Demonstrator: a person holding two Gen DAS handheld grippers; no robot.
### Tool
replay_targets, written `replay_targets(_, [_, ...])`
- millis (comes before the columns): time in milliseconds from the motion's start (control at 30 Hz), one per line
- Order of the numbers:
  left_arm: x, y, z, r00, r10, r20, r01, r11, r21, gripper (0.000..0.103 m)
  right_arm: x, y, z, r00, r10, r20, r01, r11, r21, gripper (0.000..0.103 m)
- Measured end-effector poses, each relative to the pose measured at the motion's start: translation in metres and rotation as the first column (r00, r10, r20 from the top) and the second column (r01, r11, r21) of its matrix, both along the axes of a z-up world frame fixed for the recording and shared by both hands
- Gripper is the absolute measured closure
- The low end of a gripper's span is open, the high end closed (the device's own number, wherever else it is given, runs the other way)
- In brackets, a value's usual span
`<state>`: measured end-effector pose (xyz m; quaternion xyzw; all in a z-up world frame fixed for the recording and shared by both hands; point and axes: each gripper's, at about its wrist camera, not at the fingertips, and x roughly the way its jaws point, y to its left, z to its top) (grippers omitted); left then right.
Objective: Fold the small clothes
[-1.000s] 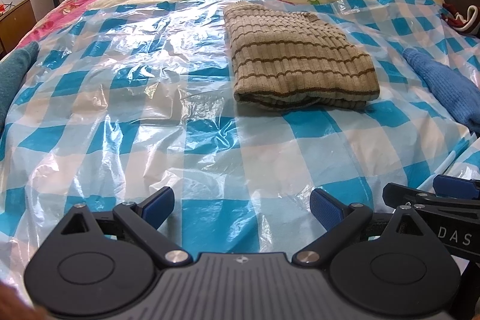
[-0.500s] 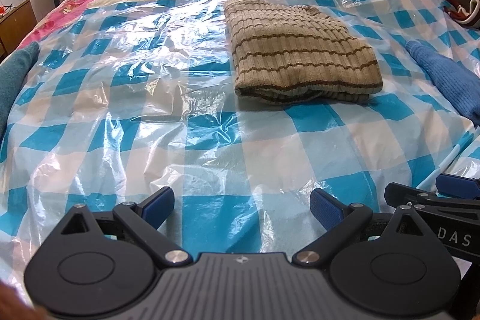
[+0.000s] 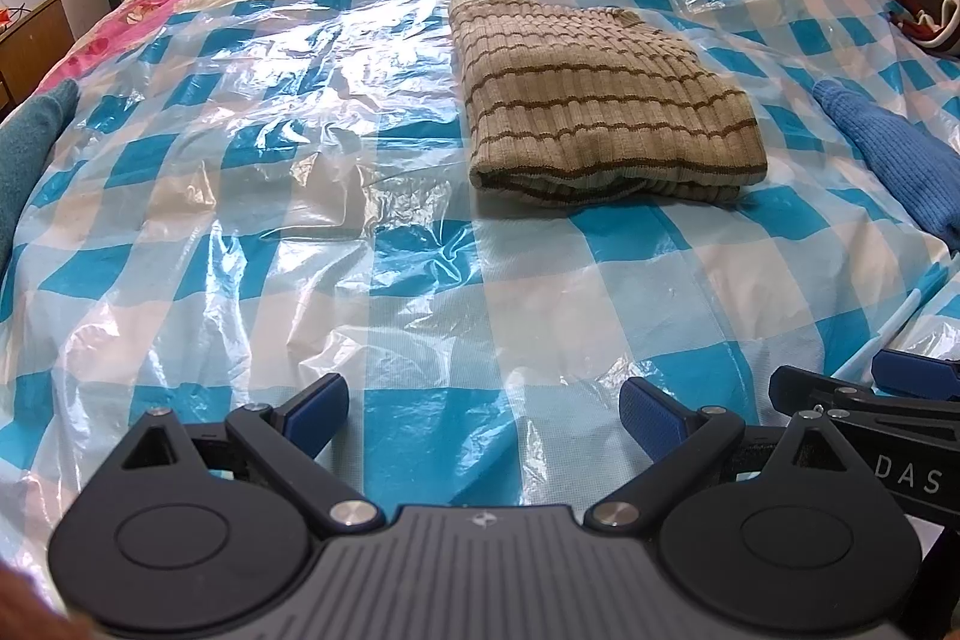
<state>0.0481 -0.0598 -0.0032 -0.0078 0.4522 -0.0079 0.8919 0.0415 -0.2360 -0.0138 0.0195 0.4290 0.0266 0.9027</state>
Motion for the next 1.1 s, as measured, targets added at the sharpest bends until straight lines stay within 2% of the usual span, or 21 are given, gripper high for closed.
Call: replay_targets(1100, [-0.0008, -0.0003, -0.0014, 1.0, 0.0, 0.001, 0.0, 1.0, 0.003, 0.002, -0.001, -0.0008, -0.0029, 1.0, -0.003, -0.005, 0.003, 1.0, 0.003, 0.029])
